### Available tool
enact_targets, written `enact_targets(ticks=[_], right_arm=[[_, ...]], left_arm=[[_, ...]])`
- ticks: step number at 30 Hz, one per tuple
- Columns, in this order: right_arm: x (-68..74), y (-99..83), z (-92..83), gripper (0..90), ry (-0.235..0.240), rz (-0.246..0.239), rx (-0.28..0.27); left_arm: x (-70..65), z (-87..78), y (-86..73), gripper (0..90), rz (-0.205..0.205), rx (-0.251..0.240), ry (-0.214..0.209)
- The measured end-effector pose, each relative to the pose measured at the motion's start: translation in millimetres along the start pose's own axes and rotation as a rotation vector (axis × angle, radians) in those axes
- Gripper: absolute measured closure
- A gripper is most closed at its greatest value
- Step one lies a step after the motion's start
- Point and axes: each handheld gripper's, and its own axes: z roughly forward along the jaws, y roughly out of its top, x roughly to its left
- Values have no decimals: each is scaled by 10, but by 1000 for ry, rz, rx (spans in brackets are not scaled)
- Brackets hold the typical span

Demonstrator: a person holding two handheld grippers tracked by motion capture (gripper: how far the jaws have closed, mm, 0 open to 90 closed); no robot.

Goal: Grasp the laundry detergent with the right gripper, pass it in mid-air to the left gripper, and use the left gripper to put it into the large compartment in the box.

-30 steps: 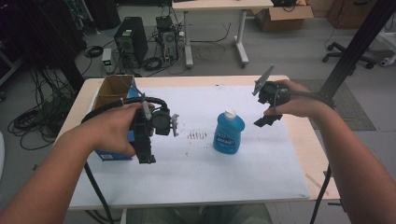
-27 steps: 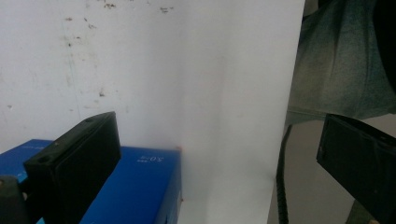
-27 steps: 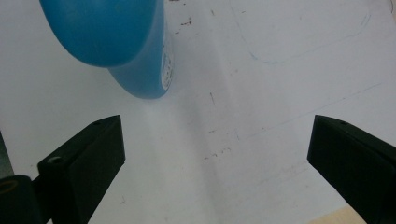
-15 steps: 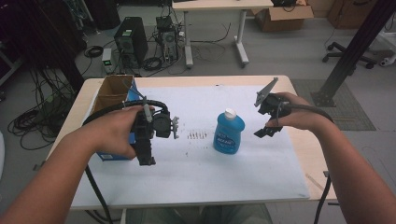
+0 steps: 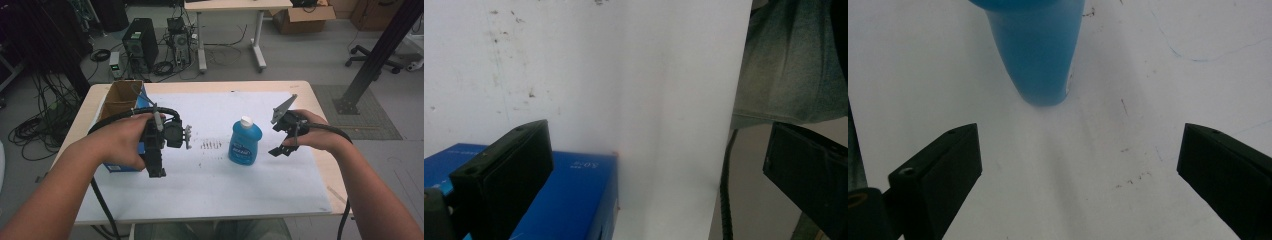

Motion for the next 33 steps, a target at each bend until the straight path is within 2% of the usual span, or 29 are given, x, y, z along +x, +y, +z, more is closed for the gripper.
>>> enact_targets(ticks=[9, 28, 33], right_arm=[[61, -54, 78, 42, 16, 4, -48], [134, -109, 264, 40, 41, 20, -187], [145, -111, 320, 40, 42, 21, -192]], left_arm=[[-9, 5, 1, 2, 3, 1, -1], [-17, 22, -23, 2, -5, 7, -4], [-19, 37, -18, 2, -2, 8, -4]])
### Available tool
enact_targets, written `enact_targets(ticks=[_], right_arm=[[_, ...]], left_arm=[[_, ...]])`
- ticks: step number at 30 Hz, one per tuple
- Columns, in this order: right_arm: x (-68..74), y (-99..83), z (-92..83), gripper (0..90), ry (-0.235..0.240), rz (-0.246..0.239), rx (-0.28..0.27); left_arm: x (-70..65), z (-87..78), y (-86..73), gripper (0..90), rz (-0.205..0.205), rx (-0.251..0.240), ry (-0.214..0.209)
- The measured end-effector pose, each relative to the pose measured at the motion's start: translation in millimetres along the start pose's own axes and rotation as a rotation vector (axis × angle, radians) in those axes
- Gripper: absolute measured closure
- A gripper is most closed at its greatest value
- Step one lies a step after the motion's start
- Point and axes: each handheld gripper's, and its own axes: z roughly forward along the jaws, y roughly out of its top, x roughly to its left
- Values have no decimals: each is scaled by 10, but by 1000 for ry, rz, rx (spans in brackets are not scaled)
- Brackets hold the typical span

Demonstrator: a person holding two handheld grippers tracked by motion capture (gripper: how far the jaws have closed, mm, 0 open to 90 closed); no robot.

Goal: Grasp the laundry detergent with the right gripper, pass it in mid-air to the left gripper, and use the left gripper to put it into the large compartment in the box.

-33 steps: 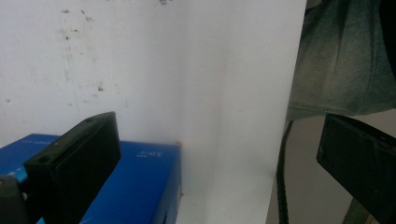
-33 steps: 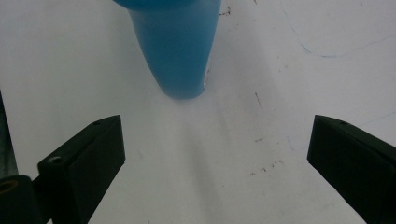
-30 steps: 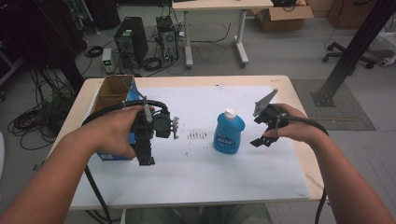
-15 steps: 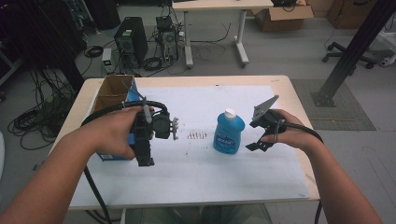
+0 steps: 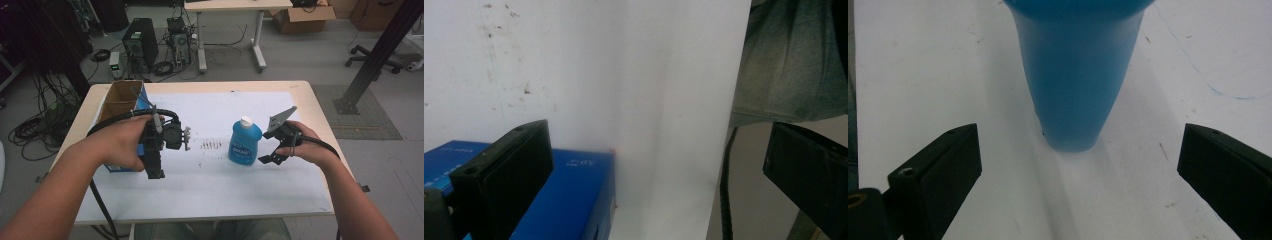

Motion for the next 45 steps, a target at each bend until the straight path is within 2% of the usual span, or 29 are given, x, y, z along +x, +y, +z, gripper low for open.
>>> enact_targets(ticks=[12, 26, 45], right_arm=[[15, -61, 114, 38, 13, 18, -58], [12, -77, 216, 37, -5, 50, -153], [25, -71, 363, 37, -29, 70, -234]], left_arm=[[-21, 18, -4, 2, -5, 7, -5], [-31, 16, 35, 2, -1, 12, -7], [-35, 37, 51, 2, 4, 9, -10]])
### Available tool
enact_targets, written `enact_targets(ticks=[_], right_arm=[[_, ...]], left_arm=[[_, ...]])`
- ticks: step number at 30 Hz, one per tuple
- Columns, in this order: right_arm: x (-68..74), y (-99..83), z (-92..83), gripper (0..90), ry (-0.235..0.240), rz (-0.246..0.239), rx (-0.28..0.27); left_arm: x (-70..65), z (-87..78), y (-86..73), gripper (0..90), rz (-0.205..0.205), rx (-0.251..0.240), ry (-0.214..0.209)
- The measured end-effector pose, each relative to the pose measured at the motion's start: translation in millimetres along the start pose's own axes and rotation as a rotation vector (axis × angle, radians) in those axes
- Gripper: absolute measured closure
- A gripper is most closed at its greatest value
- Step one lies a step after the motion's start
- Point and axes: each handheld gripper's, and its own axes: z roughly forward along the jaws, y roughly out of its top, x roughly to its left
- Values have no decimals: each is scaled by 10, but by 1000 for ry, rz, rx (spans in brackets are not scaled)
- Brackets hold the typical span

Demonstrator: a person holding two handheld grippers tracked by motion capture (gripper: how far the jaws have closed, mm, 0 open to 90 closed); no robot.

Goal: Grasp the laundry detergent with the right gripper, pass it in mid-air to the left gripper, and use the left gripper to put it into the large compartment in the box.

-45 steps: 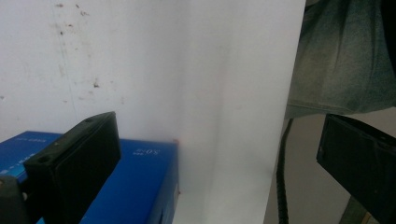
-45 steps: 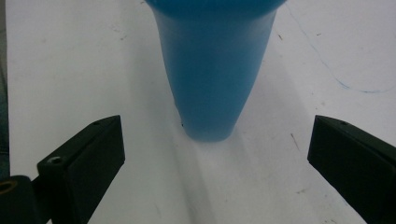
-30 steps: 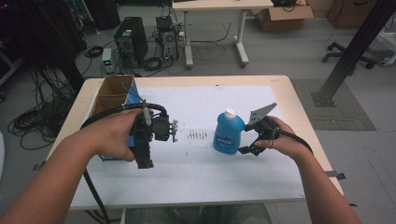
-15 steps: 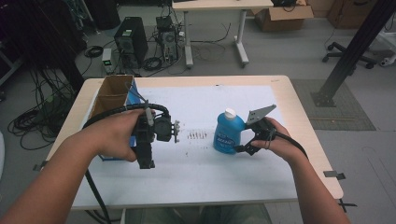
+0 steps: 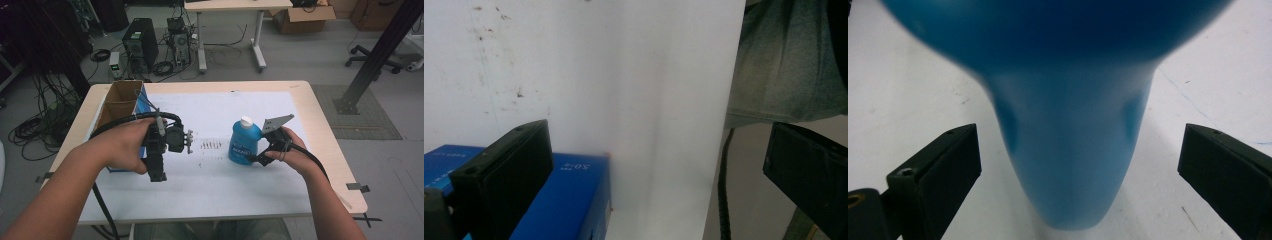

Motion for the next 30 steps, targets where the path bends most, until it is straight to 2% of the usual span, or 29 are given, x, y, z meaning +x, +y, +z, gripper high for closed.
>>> enact_targets(ticks=[11, 17, 25, 30], right_arm=[[19, -23, 56, 29, -4, 19, -106], [38, -31, 89, 27, -11, 7, -154], [48, -78, 124, 36, -25, 29, -180], [58, -84, 128, 38, -27, 26, -205]], left_arm=[[-1, -8, 2, 2, -1, 4, 0], [-4, 4, -2, 2, -4, -4, 2], [-14, -14, -13, 2, -5, -4, 2], [-10, -14, -35, 2, -18, 3, 11]])
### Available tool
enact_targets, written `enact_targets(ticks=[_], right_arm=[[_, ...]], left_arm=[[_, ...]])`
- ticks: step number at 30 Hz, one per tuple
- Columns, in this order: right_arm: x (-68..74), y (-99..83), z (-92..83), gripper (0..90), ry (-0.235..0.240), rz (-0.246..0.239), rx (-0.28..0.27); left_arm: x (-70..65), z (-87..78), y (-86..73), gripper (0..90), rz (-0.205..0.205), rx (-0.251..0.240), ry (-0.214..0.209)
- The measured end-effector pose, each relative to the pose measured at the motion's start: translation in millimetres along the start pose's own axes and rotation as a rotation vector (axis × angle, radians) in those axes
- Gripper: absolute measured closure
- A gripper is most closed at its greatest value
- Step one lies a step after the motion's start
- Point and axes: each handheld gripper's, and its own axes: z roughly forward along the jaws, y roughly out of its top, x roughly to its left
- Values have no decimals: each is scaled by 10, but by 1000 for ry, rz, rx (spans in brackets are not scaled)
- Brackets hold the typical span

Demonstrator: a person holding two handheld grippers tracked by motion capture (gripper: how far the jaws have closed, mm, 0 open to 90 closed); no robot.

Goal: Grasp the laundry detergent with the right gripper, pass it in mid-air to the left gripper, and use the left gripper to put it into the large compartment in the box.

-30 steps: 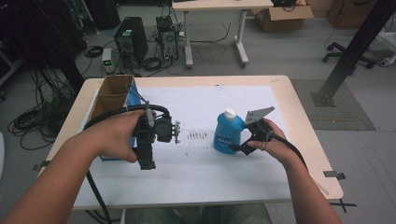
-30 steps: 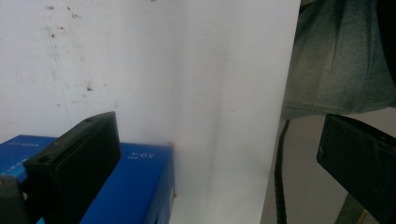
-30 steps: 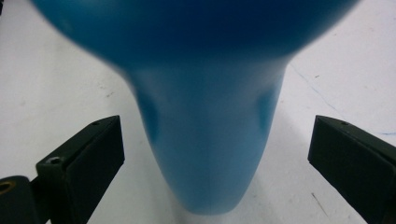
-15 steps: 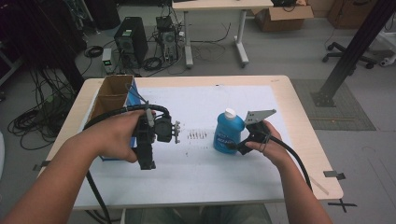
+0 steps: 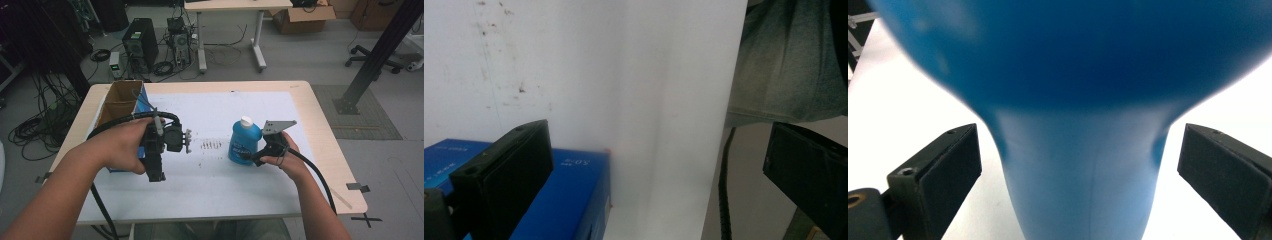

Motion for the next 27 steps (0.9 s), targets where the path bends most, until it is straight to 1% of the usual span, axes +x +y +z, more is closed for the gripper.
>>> enact_targets(ticks=[2, 6, 13, 19, 21, 25, 27], right_arm=[[5, 0, 11, 41, -6, -3, -5], [15, 1, 24, 64, -10, -4, -18], [32, -12, 33, 114, -23, -10, -23], [44, -27, 60, 143, -17, -14, -27], [47, -38, 65, 169, -12, -21, -29], [43, -58, 79, 187, -16, -22, -32], [43, -65, 86, 202, -16, -26, -28]], left_arm=[[0, 4, 1, 2, 0, 4, -1], [-14, 9, 4, 2, 1, -3, -1], [-10, -5, 9, 2, 2, 2, 0], [-14, -1, 13, 2, 3, -1, 2], [-11, -4, 13, 2, 2, -1, 0], [-10, -5, 12, 2, -4, -2, 0], [-9, -8, 16, 2, 3, -3, 2]])
